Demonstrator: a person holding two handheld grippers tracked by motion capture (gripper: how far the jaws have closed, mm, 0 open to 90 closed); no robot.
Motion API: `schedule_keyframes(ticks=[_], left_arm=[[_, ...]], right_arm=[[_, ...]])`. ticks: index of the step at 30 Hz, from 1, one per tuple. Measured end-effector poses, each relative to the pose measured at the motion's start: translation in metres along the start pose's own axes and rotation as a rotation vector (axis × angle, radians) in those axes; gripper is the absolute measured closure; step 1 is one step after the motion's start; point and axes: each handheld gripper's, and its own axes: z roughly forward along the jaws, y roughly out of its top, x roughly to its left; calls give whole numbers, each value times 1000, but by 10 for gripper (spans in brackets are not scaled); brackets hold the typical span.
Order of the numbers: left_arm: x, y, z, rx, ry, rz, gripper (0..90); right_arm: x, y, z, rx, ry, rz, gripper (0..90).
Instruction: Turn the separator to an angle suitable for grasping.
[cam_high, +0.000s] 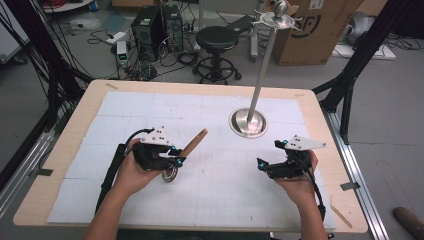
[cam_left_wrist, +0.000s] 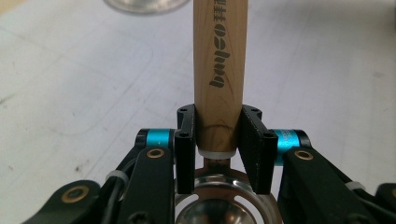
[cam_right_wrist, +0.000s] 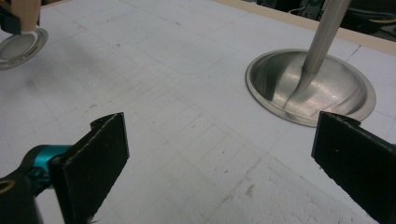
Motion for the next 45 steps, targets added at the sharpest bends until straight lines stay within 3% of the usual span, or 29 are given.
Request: schedule_keyframes(ticks=[4,9,14,18,24,30,45], left_arm=[[1,0,-4,-76,-40,0,690],[0,-3,-3,-113,-64,4,690],[-1,-3,-4,-163,-123,-1,690],[-2,-2,-3,-167,-118,4,689],[-2,-2,-1,-183,-109,17,689],[-4,-1,-3,-205,-114,29,689],[-8,2,-2,-271,-177,25,689]], right_arm=[[1,2,-2,-25,-8,-1,27],[4,4,-3,-38,27,-4,27],[10,9,-6,-83,45,-18,43],[13,12,-6,-108,69,-22,43],[15,16,-4,-89,88,-40,86],[20,28,-2,-114,107,-59,123],[38,67,6,-186,233,-94,146]])
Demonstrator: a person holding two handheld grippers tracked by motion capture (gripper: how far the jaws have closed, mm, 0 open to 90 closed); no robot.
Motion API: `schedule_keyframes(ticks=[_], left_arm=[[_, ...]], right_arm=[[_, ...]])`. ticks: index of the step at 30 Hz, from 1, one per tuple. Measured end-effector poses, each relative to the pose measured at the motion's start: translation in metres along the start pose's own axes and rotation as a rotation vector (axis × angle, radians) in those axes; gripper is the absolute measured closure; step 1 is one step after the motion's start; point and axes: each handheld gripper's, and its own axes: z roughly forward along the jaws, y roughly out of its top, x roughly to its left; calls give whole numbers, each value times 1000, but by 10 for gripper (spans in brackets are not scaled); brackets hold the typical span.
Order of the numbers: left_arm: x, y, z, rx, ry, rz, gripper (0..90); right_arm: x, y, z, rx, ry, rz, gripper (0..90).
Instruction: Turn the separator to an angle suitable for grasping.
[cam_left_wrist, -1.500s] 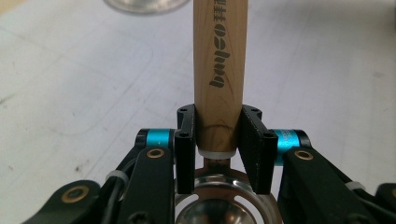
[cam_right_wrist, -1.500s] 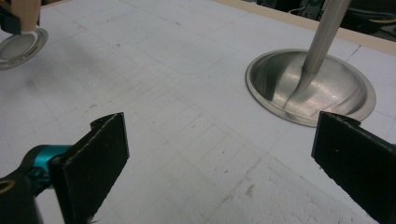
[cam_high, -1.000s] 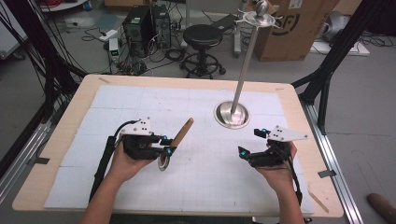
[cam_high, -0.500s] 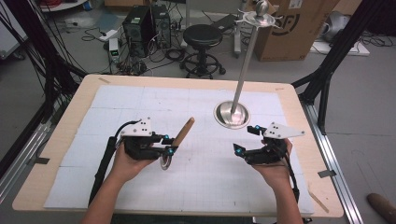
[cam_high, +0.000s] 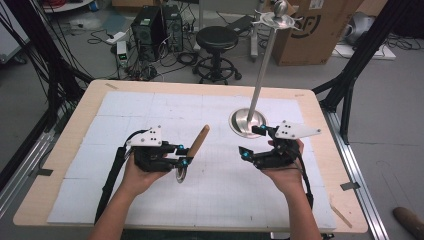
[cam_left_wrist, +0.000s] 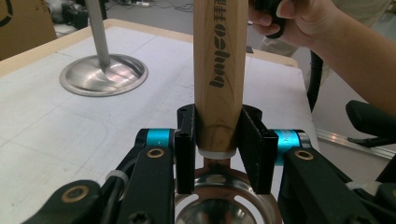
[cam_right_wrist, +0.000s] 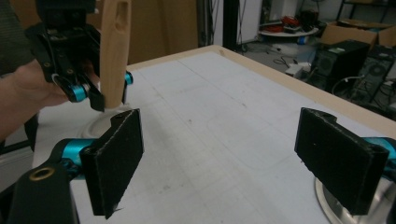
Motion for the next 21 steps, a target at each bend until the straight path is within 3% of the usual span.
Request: schedule_keyframes(ticks=[4,13,20,21], left_arm=[[-1,1,3,-10,-10,5,689],[-6,9,17,-10,-34,24,689],[-9,15,25,-21,-53,38,689],[-9,16,25,-22,-56,38,689]], right_arm=[[4,8,9,3,22,-24,148],[10,18,20,-32,115,-23,213],[19,21,25,-55,216,-28,288],[20,22,27,-59,246,-25,344]])
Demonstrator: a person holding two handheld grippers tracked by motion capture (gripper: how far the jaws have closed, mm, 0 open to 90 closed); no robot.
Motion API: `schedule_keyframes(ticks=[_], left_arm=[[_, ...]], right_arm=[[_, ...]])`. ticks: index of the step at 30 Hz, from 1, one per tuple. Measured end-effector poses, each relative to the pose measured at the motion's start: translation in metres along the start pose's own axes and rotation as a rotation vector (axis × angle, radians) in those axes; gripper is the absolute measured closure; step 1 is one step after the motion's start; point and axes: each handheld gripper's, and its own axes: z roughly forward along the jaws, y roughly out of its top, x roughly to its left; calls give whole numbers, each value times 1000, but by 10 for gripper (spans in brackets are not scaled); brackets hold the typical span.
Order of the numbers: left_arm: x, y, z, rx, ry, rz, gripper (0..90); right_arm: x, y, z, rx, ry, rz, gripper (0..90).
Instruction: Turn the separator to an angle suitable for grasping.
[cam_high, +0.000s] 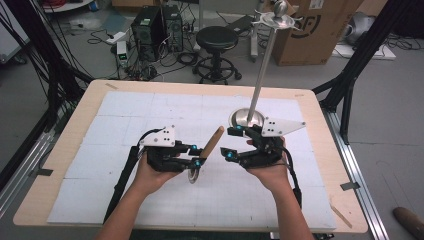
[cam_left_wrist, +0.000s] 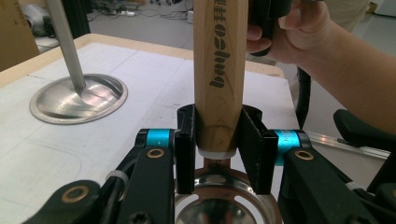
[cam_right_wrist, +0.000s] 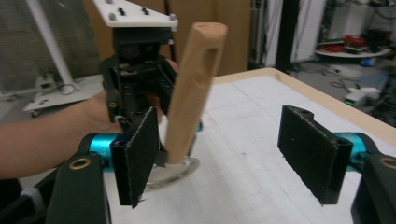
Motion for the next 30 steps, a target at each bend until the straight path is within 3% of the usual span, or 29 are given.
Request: schedule_keyframes(ticks=[5,11,30], left_arm=[[-1,0,0,-1,-6,6,689],[-2,0,3,-12,-15,6,689],[-3,0,8,-16,-29,11,689]], right_arm=[[2,0,7,32,21,-19,379],[2,1,14,19,41,-15,394],[2,1,22,27,133,-9,569]])
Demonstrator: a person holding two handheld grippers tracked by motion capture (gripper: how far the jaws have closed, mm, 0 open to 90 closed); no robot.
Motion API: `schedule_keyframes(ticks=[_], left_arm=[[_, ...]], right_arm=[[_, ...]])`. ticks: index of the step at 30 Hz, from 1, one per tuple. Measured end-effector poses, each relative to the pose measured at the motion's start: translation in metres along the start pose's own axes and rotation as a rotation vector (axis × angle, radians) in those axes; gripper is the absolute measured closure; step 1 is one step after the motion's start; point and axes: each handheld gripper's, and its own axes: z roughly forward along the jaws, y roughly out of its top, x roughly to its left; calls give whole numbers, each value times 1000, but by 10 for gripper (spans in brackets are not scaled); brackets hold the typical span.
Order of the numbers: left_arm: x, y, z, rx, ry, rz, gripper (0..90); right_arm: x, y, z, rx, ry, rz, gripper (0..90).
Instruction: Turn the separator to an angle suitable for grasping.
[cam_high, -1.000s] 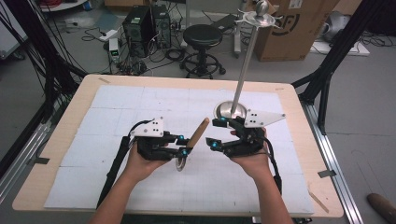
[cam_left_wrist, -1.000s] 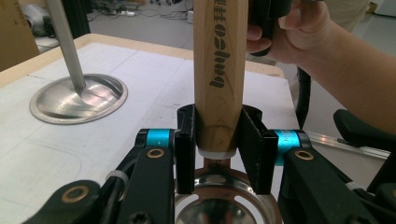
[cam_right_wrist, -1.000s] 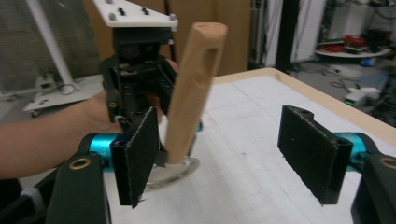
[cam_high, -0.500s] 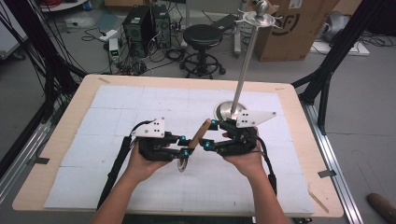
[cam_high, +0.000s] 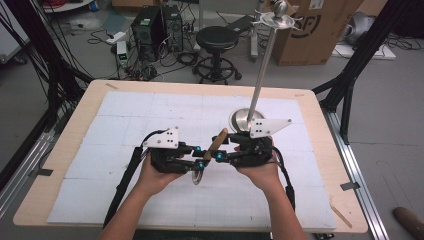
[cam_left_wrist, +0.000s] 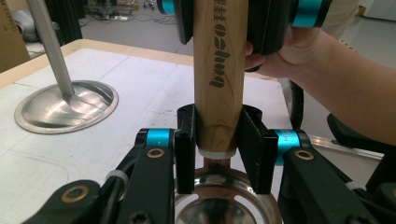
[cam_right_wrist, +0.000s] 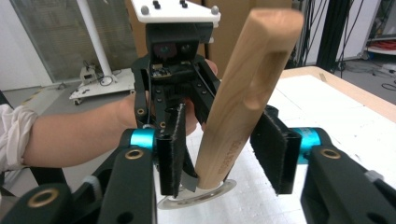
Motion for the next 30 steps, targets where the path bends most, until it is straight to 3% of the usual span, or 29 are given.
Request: schedule_keyframes(ticks=[9,18,25,30], left_arm=[[-1,0,2,-2,-1,9,689],[-2,0,4,9,9,24,688],[-2,0,3,5,17,48,682],[-3,0,2,40,33,48,636]], right_arm=[[-1,-1,0,-4,-1,3,654],[-4,-2,0,-9,33,54,681],[-3,-2,1,-4,17,48,683],[-2,0,0,-1,-7,43,684]])
